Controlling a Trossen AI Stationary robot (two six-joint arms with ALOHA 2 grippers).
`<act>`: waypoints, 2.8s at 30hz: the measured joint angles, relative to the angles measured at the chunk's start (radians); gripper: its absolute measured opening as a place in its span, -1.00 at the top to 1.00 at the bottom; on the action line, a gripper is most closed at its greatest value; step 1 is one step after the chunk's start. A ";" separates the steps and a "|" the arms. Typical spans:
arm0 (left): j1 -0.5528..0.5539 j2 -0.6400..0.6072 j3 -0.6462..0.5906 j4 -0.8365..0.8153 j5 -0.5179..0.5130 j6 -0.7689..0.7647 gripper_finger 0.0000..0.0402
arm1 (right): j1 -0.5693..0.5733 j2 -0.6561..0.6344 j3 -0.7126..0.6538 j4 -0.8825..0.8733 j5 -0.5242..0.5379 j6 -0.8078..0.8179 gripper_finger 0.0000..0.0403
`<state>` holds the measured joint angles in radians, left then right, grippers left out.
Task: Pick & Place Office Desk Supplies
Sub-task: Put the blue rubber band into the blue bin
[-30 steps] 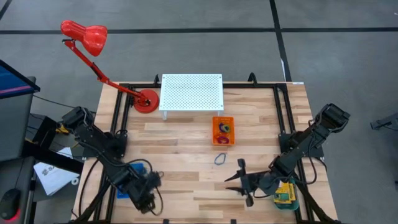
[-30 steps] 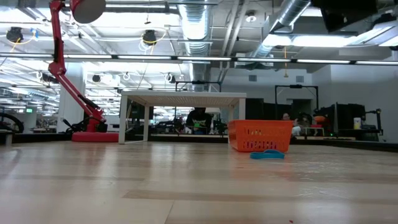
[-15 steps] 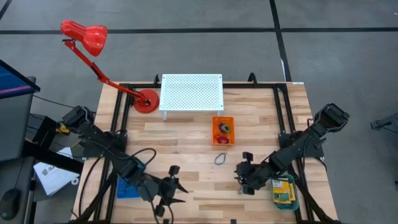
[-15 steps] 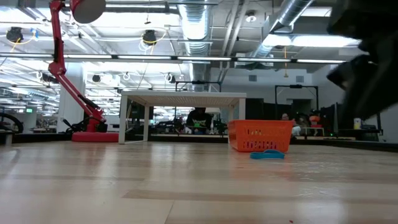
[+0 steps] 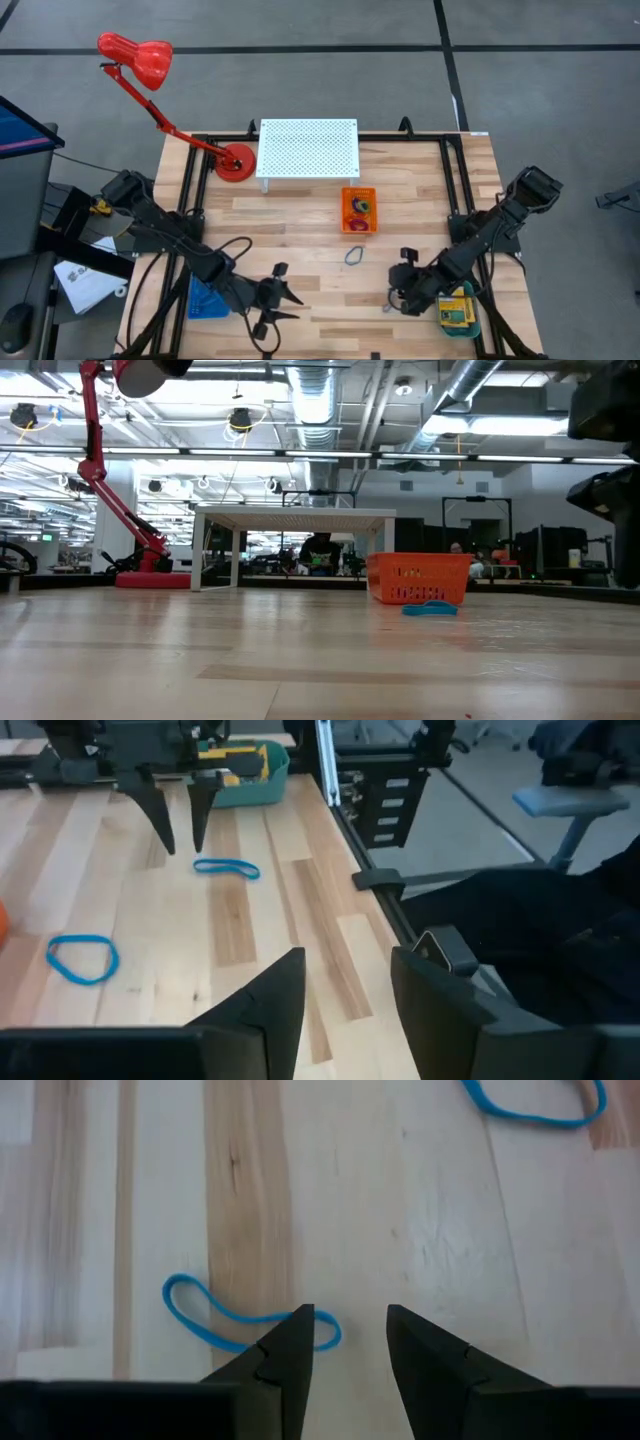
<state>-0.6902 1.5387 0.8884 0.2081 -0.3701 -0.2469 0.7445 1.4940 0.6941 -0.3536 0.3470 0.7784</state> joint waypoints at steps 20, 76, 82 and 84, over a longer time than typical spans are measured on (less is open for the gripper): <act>-0.011 0.000 -0.054 0.185 -0.005 0.032 0.29 | 0.013 0.000 -0.074 0.126 -0.032 0.000 0.38; -0.010 0.065 -0.054 0.250 0.000 0.030 0.28 | 0.047 0.134 0.053 0.242 0.051 -0.351 1.00; 0.012 0.141 -0.054 0.355 0.001 0.032 0.21 | 0.086 0.133 0.142 0.237 0.158 -0.445 1.00; 0.030 0.166 -0.054 0.403 0.001 0.040 0.18 | 0.100 0.132 0.169 0.240 0.208 -0.481 1.00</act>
<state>-0.6601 1.7047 0.8341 0.6110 -0.3691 -0.2074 0.8444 1.6258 0.8629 -0.1139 0.5551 0.2972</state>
